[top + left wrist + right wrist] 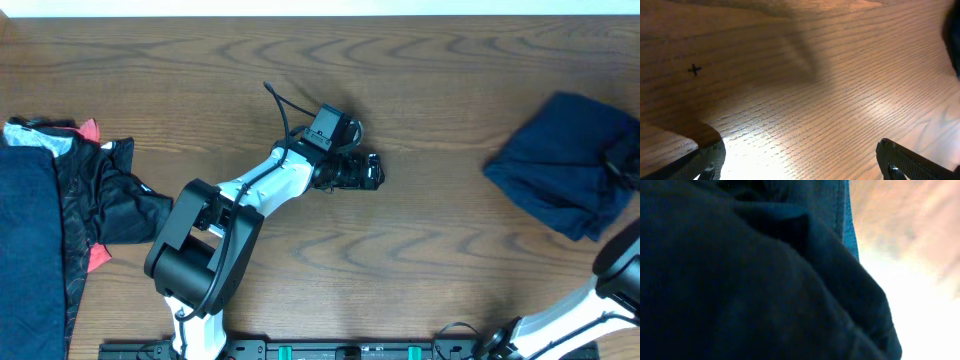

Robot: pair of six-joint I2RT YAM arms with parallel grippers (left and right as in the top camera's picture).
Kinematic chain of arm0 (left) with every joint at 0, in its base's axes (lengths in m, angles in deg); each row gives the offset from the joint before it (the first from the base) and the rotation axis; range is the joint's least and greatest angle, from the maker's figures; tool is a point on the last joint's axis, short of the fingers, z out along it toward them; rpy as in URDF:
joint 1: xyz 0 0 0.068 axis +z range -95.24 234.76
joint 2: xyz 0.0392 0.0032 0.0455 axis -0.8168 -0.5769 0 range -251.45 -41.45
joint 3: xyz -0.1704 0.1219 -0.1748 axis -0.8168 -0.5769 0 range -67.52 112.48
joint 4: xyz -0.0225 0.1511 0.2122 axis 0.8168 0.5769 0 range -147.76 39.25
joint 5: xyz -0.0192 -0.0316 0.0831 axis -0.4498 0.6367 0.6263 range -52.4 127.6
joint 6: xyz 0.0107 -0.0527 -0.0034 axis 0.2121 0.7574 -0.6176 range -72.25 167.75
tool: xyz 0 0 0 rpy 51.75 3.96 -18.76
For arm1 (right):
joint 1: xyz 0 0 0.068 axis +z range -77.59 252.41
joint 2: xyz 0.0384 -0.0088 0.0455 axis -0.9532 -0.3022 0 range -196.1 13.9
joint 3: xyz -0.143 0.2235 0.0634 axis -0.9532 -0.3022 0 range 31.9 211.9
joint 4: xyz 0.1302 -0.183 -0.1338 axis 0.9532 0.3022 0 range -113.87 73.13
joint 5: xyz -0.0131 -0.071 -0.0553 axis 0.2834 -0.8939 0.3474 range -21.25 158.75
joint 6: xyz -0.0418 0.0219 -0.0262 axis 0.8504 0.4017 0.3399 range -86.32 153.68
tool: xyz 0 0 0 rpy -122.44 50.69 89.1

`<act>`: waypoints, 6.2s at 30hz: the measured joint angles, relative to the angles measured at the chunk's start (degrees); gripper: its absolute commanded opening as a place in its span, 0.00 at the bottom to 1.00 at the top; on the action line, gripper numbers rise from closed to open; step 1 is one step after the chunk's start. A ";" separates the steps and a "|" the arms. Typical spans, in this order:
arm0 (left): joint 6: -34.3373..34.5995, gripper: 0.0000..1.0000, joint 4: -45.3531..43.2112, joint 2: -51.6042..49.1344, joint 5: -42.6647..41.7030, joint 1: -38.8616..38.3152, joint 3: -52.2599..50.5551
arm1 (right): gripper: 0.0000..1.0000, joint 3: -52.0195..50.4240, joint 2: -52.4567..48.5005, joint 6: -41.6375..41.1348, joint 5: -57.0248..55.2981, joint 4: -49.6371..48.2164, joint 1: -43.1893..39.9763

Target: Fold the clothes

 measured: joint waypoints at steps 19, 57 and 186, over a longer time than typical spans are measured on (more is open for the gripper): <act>-0.20 0.98 0.17 0.02 0.02 0.00 0.00 | 0.01 0.00 0.00 -6.12 -2.73 -0.48 -20.79; -2.38 0.98 0.61 0.00 -0.02 0.00 0.00 | 0.99 -0.39 -9.86 -5.97 9.01 -28.55 -13.38; -3.04 0.80 3.96 0.04 2.91 0.00 0.09 | 0.01 -8.72 -6.03 -15.45 -3.82 -35.60 4.20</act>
